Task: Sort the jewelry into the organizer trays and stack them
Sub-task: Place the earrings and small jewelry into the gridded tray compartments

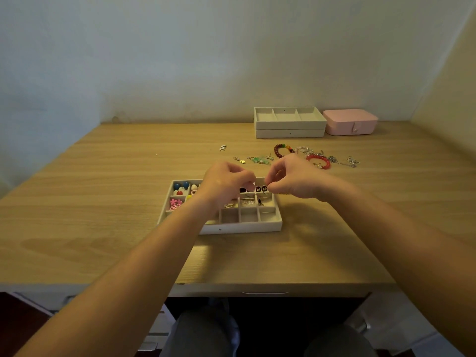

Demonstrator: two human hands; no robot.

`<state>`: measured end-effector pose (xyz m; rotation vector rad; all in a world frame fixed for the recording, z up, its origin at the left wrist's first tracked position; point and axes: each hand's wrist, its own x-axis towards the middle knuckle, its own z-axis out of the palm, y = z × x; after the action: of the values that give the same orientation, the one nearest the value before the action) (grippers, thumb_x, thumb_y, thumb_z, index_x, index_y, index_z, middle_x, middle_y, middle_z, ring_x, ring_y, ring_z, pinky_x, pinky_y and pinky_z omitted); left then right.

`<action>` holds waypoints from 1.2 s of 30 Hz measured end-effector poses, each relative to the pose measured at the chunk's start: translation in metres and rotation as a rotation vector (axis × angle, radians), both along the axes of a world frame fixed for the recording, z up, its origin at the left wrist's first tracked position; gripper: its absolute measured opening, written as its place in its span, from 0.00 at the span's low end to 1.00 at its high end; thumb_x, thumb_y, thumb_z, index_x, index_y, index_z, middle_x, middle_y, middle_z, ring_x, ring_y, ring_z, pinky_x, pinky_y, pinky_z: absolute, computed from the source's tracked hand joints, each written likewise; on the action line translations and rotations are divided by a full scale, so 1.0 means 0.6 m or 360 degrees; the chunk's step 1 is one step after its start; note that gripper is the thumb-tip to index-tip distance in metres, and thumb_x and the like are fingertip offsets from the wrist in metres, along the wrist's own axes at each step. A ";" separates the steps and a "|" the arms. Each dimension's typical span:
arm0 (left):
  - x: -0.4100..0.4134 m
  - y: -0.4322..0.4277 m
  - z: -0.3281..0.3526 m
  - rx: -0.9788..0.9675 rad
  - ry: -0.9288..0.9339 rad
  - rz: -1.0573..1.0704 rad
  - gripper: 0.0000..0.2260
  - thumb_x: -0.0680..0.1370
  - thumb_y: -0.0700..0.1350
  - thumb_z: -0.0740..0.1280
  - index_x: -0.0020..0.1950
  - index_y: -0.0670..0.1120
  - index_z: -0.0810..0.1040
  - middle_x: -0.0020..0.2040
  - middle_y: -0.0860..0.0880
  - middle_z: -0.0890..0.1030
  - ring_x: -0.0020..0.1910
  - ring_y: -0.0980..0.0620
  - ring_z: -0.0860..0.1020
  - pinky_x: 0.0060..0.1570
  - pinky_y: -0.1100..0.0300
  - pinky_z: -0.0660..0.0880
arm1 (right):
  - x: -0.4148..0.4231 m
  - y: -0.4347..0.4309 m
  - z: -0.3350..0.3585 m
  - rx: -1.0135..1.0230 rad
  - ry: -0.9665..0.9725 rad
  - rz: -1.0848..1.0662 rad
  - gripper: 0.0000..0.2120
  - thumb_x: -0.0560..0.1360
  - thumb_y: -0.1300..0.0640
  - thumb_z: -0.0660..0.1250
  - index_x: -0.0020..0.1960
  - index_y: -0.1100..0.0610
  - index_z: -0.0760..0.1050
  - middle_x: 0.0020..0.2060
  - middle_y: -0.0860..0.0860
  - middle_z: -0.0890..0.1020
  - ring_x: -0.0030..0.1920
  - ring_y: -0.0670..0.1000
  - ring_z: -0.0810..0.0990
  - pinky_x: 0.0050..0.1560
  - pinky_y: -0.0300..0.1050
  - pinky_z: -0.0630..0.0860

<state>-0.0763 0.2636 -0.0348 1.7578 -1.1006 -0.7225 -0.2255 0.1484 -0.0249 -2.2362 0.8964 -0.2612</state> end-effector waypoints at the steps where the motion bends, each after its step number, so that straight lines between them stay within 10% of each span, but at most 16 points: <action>1: 0.003 -0.001 0.002 -0.0010 -0.0011 0.0012 0.08 0.78 0.46 0.70 0.45 0.44 0.86 0.40 0.50 0.87 0.27 0.60 0.73 0.30 0.65 0.69 | 0.000 0.000 -0.001 -0.0025 0.0028 0.0024 0.05 0.73 0.64 0.74 0.45 0.56 0.85 0.41 0.50 0.84 0.44 0.48 0.82 0.45 0.44 0.81; 17: 0.015 -0.022 -0.040 0.0047 -0.0425 0.0039 0.05 0.79 0.49 0.69 0.48 0.50 0.84 0.42 0.53 0.84 0.45 0.54 0.81 0.51 0.53 0.79 | 0.024 0.003 0.014 -0.0342 0.0552 0.0389 0.10 0.72 0.62 0.75 0.49 0.51 0.79 0.44 0.49 0.83 0.45 0.49 0.82 0.40 0.39 0.76; 36: 0.019 -0.015 -0.036 0.0028 -0.0329 -0.0015 0.05 0.79 0.48 0.70 0.44 0.50 0.84 0.41 0.52 0.84 0.44 0.52 0.81 0.40 0.60 0.73 | 0.047 0.041 -0.003 -0.1055 0.0777 0.0302 0.09 0.76 0.64 0.69 0.47 0.51 0.84 0.41 0.50 0.82 0.41 0.50 0.81 0.37 0.44 0.79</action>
<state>-0.0649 0.2549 -0.0561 1.8752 -1.2438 -0.5669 -0.1973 0.1732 -0.0265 -3.0648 0.9196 0.1074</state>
